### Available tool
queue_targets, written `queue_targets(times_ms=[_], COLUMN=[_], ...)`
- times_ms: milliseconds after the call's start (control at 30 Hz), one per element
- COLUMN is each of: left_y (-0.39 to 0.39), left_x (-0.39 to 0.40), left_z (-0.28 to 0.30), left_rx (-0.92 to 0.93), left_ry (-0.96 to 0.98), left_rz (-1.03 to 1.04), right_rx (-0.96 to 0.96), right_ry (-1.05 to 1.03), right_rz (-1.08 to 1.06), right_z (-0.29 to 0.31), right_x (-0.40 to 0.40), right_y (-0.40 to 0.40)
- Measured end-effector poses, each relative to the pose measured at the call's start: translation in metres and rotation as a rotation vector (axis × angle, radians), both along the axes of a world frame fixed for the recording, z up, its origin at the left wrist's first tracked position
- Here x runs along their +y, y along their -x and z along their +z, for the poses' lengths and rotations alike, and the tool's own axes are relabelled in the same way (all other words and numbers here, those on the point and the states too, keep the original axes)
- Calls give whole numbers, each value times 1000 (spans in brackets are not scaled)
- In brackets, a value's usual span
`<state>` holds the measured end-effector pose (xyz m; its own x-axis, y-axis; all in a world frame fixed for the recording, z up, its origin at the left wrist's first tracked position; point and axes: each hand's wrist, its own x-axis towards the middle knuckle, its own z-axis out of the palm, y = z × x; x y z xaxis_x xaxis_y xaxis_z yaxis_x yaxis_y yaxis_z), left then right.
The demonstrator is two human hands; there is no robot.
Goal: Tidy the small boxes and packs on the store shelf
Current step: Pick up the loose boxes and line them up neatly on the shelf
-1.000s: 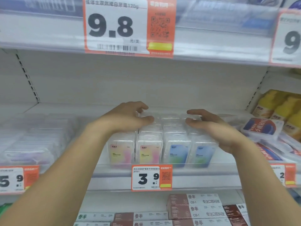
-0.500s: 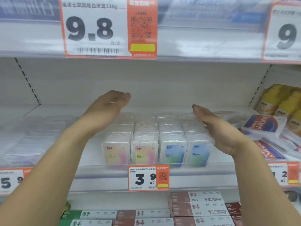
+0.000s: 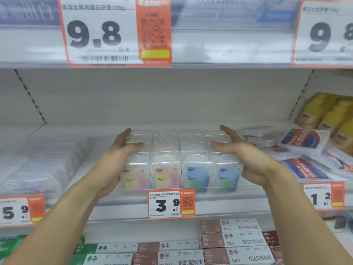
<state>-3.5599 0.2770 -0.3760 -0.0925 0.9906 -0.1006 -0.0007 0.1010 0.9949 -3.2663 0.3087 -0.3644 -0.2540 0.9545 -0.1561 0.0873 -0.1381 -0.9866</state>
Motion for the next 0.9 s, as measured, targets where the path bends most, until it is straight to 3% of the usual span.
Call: queue_targets(times_ms=[200, 500, 567, 667, 767, 833, 900], left_y=[1, 7, 6, 2, -5, -10, -13], left_x=[-7, -6, -5, -2, -2, -5, -6], left_z=[1, 7, 8, 13, 17, 16, 12], left_rx=[10, 139, 172, 332, 575, 765, 828], left_ry=[-8, -20, -29, -79, -138, -204, -243], left_rz=[5, 61, 69, 80, 57, 74, 99], right_rx=[-17, -220, -426, -595, -762, -897, -1036], right_ry=[8, 40, -121, -606, -708, -639, -544], right_rz=[12, 6, -138, -260, 12, 211, 351], right_z=[4, 15, 24, 43, 54, 57, 59], right_x=[0, 4, 7, 12, 18, 30, 40], right_y=[-2, -11, -3, 33, 84, 109, 125])
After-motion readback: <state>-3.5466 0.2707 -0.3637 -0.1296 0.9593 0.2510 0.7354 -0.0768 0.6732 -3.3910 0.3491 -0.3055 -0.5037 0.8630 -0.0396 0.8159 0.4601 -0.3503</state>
